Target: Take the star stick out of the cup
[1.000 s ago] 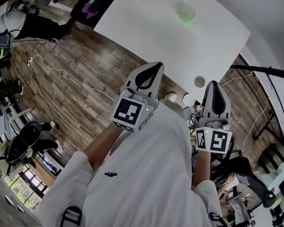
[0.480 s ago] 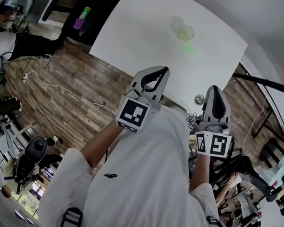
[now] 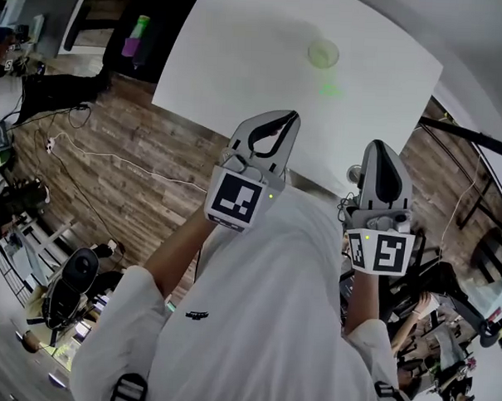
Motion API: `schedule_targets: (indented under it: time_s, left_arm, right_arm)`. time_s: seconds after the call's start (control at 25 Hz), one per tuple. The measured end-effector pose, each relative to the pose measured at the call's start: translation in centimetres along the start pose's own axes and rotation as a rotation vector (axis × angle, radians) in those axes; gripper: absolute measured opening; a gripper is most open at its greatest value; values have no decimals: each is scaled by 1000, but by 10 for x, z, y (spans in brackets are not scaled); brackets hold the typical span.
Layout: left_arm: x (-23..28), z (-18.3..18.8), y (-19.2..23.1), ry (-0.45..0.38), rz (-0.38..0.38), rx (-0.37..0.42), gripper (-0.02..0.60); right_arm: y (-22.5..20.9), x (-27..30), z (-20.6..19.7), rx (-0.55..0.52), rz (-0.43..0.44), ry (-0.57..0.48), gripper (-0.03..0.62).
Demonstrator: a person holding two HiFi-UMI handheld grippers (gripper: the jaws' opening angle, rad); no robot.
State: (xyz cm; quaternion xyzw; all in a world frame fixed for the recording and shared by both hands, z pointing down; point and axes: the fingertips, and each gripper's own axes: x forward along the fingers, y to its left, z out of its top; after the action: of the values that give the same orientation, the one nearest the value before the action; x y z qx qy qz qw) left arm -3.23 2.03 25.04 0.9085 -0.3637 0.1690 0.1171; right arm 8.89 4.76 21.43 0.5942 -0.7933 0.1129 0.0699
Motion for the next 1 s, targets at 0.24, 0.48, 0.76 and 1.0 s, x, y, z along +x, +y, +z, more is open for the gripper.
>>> schedule_targets:
  time_s: [0.24, 0.48, 0.76, 1.0]
  left_arm:
    - [17, -13, 4, 67, 6, -43, 14]
    - [42, -29, 14, 99, -45, -25, 52]
    - [64, -53, 18, 142, -55, -16, 91]
    - [80, -65, 22, 170, -55, 15, 104]
  right_arm:
    - [-7, 13, -11, 24, 6, 22, 3]
    - [-9, 35, -28, 48, 17, 56, 3]
    - [-13, 43, -47, 69, 21, 74, 3]
    - [-19, 49, -59, 94, 12, 87, 3]
